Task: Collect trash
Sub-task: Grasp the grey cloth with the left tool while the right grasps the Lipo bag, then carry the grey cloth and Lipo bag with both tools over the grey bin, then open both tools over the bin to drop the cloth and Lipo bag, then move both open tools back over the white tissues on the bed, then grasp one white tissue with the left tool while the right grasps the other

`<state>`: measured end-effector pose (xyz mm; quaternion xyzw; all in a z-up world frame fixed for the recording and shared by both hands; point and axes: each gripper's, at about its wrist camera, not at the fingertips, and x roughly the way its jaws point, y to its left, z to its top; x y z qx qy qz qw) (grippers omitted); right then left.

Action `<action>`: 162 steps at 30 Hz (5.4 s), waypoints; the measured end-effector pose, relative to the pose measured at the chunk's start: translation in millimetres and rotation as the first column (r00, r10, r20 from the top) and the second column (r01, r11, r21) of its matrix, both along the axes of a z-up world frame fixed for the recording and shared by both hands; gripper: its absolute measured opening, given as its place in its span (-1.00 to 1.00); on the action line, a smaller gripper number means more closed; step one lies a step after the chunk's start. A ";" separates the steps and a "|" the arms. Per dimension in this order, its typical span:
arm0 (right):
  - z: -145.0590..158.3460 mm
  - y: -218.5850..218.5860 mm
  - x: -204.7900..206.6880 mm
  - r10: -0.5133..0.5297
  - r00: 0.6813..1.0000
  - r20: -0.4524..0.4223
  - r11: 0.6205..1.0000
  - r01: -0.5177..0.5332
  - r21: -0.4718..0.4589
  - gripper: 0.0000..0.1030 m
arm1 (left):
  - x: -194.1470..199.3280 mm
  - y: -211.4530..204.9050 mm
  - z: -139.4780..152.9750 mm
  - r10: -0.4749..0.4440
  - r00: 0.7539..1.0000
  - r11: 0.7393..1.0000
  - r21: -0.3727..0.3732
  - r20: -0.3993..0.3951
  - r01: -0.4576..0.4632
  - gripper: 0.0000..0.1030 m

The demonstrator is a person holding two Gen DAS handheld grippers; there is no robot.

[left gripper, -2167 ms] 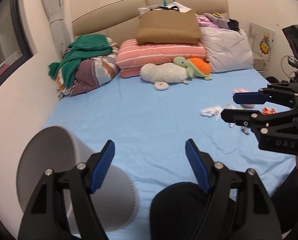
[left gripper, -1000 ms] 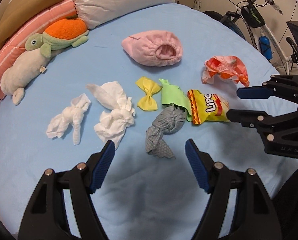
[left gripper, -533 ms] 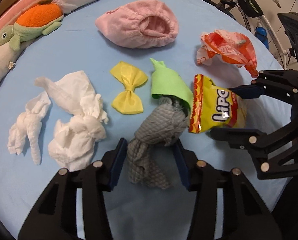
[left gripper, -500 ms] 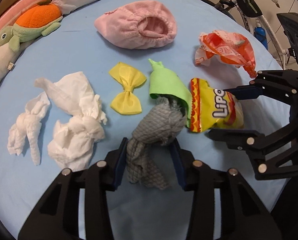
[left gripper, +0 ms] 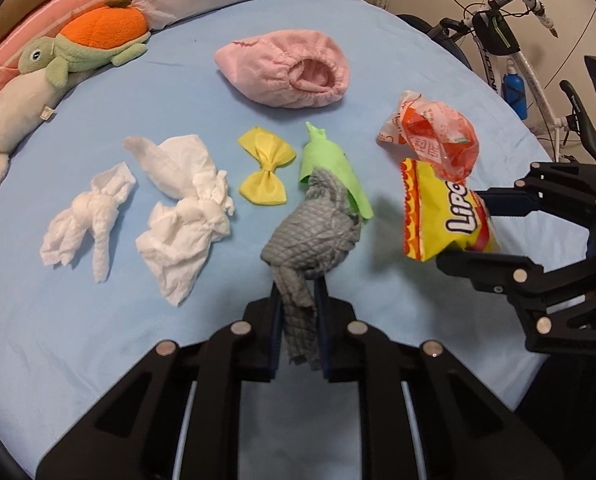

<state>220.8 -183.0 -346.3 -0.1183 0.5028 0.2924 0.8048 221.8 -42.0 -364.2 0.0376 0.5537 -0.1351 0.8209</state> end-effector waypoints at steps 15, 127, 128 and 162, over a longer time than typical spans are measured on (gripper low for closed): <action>62.2 55.6 -71.2 0.032 0.997 0.075 0.998 -0.035 0.045 -0.14 | -103.5 66.7 82.7 0.139 0.985 0.990 0.020 0.097 -0.142 -0.71; 145.8 182.4 -52.3 0.030 0.961 0.276 0.998 -0.046 0.049 0.20 | -124.8 180.6 166.3 0.341 0.891 0.932 0.014 0.300 -0.361 0.24; 139.2 179.0 -46.0 0.020 0.963 0.270 0.998 -0.033 0.045 0.20 | -116.5 178.2 160.8 0.334 0.896 0.935 0.014 0.292 -0.354 0.24; -51.0 173.0 94.5 -0.076 0.996 0.037 0.993 0.079 -0.090 -0.52 | 79.7 154.9 -25.8 0.092 0.985 0.991 0.083 0.147 -0.105 0.06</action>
